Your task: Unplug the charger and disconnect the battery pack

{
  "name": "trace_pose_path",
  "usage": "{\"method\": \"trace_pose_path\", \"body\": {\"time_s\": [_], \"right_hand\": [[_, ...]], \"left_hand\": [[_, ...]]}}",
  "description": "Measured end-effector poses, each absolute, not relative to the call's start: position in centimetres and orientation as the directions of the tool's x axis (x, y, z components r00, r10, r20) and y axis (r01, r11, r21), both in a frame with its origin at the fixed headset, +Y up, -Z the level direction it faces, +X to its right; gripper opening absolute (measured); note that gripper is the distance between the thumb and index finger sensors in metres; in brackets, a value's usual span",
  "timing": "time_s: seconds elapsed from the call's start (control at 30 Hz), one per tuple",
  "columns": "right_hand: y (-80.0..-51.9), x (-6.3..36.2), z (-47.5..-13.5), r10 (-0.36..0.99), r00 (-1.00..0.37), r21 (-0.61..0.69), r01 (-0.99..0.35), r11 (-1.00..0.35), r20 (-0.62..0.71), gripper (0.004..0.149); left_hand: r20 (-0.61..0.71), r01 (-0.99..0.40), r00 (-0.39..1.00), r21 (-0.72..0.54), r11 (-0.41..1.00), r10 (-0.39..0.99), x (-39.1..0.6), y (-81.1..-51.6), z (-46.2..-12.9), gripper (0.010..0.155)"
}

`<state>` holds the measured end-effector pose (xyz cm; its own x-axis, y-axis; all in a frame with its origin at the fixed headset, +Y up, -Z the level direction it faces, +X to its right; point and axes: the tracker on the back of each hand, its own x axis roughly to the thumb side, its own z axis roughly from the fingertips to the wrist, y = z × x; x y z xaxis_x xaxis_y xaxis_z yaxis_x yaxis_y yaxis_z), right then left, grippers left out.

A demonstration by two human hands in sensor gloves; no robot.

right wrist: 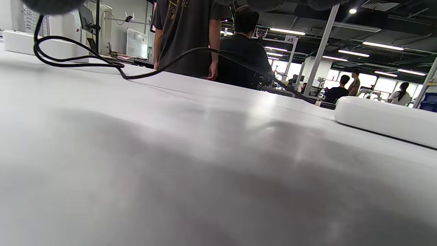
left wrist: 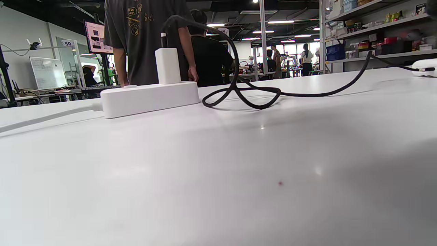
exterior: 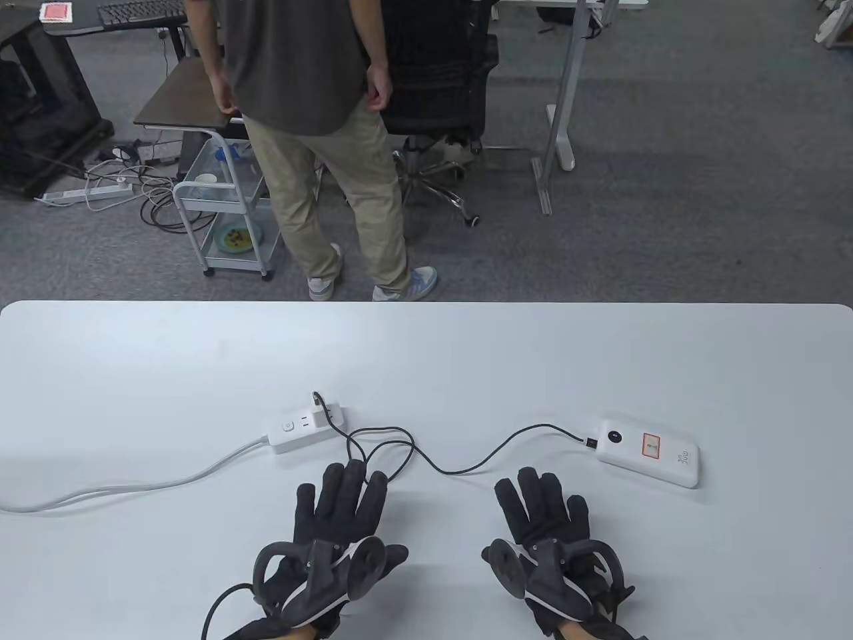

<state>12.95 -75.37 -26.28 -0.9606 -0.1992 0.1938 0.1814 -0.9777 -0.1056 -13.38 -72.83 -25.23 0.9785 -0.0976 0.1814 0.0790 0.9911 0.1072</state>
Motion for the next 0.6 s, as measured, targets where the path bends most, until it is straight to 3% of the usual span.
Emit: {"method": "trace_pose_path", "body": {"time_s": [0.6], "right_hand": [[-75.65,12.75,-26.18,-0.212,-0.951,-0.13,0.186,-0.974,0.227,0.086]], "left_hand": [[0.198,0.096,0.973,0.111,0.989,-0.117,-12.9,-73.5,-25.23,0.097]]}}
